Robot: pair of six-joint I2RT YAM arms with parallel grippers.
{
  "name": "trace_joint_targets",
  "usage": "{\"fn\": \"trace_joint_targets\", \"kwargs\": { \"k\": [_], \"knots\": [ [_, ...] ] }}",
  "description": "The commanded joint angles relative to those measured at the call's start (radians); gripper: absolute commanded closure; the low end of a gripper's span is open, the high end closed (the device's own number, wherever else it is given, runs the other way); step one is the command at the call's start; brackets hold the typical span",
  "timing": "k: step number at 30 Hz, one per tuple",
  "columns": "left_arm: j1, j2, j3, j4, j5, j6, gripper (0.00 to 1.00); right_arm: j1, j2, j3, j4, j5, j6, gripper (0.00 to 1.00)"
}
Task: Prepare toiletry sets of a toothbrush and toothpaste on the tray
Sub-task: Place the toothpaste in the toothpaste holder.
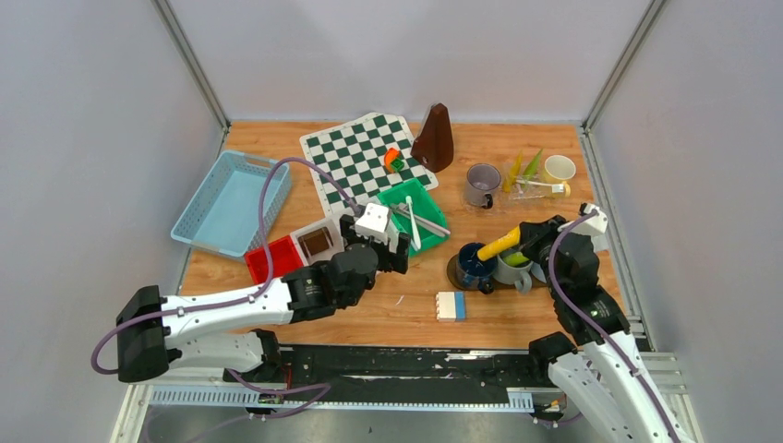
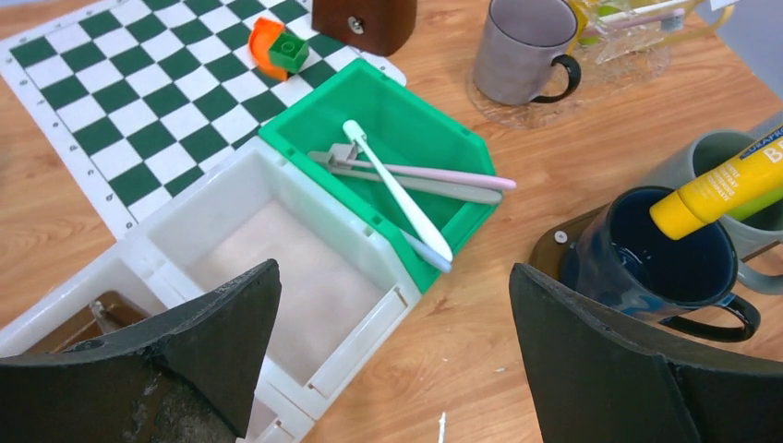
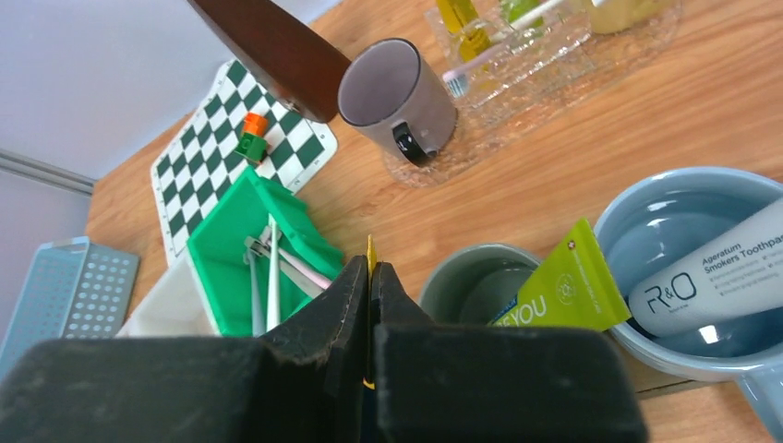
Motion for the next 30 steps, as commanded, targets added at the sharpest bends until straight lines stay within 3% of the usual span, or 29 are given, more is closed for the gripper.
{"fn": "trace_joint_targets", "kwargs": {
  "k": [1,7,11,22,30],
  "knots": [
    [0.008,-0.046,-0.015,-0.102,-0.024,-0.169,0.0,-0.002,-0.004,-0.029,0.067,0.003,0.026,1.0],
    [0.016,-0.057,-0.014,-0.156,-0.032,-0.231,0.0,-0.002,0.016,-0.065,0.084,-0.088,0.067,1.0],
    [0.023,-0.054,-0.005,-0.168,-0.027,-0.262,0.0,-0.002,0.023,-0.086,0.091,-0.137,0.083,0.93],
    [0.056,0.034,0.107,-0.264,-0.008,-0.319,0.01,-0.002,-0.008,-0.055,0.046,-0.163,0.038,0.32],
    [0.123,0.181,0.301,-0.385,0.082,-0.331,0.09,-0.002,-0.069,0.065,-0.058,-0.015,-0.088,0.13]
  ]
}}
